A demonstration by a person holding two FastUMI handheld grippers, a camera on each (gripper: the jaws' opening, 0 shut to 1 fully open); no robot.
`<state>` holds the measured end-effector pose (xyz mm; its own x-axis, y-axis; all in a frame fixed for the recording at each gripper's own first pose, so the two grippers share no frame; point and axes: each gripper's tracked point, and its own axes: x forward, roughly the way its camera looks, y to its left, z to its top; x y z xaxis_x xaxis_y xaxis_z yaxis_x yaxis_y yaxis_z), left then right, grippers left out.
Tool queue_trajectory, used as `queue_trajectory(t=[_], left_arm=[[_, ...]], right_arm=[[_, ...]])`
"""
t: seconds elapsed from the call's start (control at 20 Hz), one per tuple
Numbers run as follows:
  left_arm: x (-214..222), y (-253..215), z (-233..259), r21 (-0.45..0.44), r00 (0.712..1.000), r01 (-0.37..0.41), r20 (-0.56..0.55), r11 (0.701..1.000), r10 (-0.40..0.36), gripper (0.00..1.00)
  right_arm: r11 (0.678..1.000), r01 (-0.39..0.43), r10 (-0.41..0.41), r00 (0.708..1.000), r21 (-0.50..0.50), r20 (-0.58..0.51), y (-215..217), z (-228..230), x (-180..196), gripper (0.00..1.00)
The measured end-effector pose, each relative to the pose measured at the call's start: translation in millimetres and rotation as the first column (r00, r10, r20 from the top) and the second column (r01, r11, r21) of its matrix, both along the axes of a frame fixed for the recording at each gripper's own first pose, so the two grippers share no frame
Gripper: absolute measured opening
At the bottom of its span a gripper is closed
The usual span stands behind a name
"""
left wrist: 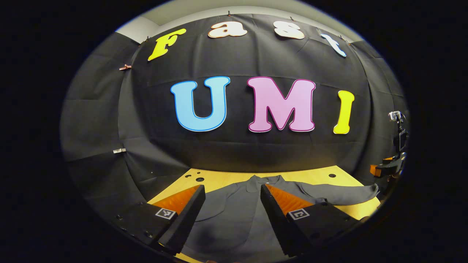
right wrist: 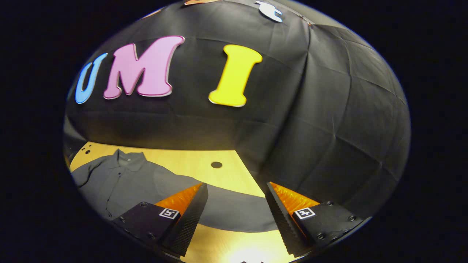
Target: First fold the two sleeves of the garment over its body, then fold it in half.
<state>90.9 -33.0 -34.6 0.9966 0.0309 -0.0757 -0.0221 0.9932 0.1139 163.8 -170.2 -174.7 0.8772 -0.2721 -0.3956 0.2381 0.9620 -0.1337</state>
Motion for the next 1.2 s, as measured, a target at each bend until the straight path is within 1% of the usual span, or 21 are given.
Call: queue_trajectory(t=[0.15, 0.25, 0.35, 0.45, 0.6, 0.75, 0.9, 1.05, 1.2], left_arm=[[3.4, -0.2, -3.7, 0.015, 1.000, -0.017, -0.010, 1.000, 0.017, 0.96], [3.2, 0.6, -8.2, 0.012, 0.999, -0.027, -0.026, 1.000, 0.027, 0.96], [2.7, 0.0, -16.6, -0.011, 0.998, -0.031, -0.049, 0.999, 0.031, 0.96], [0.5, 3.8, -26.3, -0.007, 0.997, -0.047, -0.067, 0.999, 0.046, 0.96], [-3.8, 5.8, -37.2, 0.007, 0.994, -0.062, -0.089, 0.998, 0.063, 0.96], [-7.2, 3.3, -50.6, 0.003, 0.991, -0.069, -0.119, 0.998, 0.068, 0.96], [-8.2, 1.8, -58.0, -0.003, 0.987, -0.077, -0.145, 0.997, 0.076, 0.96], [-9.0, -0.2, -64.3, -0.010, 0.982, -0.082, -0.170, 0.997, 0.079, 0.96], [-8.1, -2.4, -65.1, 0.002, 0.980, -0.078, -0.182, 0.997, 0.077, 0.96]], right_arm=[[0.997, 0.078, -0.076, 0.995, 0.021, -0.062, -34.8, -29.3, 2.4, 0.98], [0.993, 0.119, -0.115, 0.985, 0.027, -0.131, -56.5, -58.1, 1.1, 0.98], [0.980, 0.178, -0.157, 0.964, 0.084, -0.215, -74.1, -90.5, -2.6, 0.98], [0.966, 0.228, -0.188, 0.943, 0.124, -0.276, -91.2, -115.7, -7.9, 0.98], [0.955, 0.278, -0.233, 0.917, 0.099, -0.325, -122.7, -142.7, -9.8, 0.98], [0.947, 0.305, -0.249, 0.893, 0.098, -0.374, -145.4, -165.5, -14.2, 0.98], [0.925, 0.354, -0.267, 0.862, 0.137, -0.430, -157.6, -183.6, -19.7, 0.98], [0.927, 0.351, -0.257, 0.848, 0.129, -0.464, -162.1, -204.4, -15.8, 0.98], [0.926, 0.349, -0.243, 0.842, 0.142, -0.482, -164.3, -216.0, -10.3, 0.98]])
